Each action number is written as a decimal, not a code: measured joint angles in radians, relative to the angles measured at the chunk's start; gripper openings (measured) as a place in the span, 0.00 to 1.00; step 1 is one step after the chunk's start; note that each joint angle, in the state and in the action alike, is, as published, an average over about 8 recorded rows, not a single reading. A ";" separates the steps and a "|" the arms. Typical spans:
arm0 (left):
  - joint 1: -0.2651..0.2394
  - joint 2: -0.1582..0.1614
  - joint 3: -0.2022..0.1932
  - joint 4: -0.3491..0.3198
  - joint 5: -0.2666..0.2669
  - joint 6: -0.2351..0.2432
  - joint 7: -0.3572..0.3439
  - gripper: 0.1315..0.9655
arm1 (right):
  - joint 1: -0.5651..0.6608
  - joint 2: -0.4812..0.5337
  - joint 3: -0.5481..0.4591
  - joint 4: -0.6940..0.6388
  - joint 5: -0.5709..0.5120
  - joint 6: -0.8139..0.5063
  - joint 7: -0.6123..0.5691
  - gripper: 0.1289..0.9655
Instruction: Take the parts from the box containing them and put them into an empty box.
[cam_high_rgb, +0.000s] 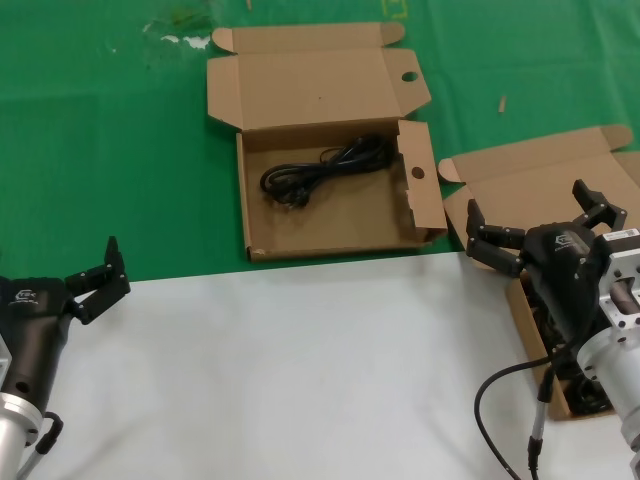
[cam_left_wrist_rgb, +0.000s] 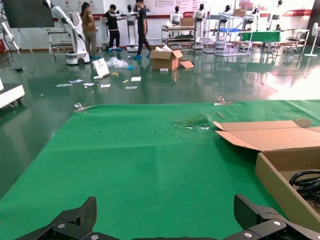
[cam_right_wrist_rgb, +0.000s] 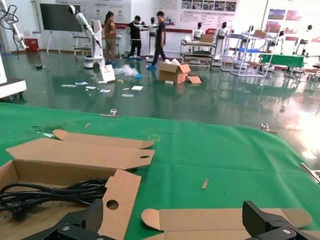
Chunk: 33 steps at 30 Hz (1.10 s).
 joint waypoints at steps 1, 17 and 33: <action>0.000 0.000 0.000 0.000 0.000 0.000 0.000 1.00 | 0.000 0.000 0.000 0.000 0.000 0.000 0.000 1.00; 0.000 0.000 0.000 0.000 0.000 0.000 0.000 1.00 | 0.000 0.000 0.000 0.000 0.000 0.000 0.000 1.00; 0.000 0.000 0.000 0.000 0.000 0.000 0.000 1.00 | 0.000 0.000 0.000 0.000 0.000 0.000 0.000 1.00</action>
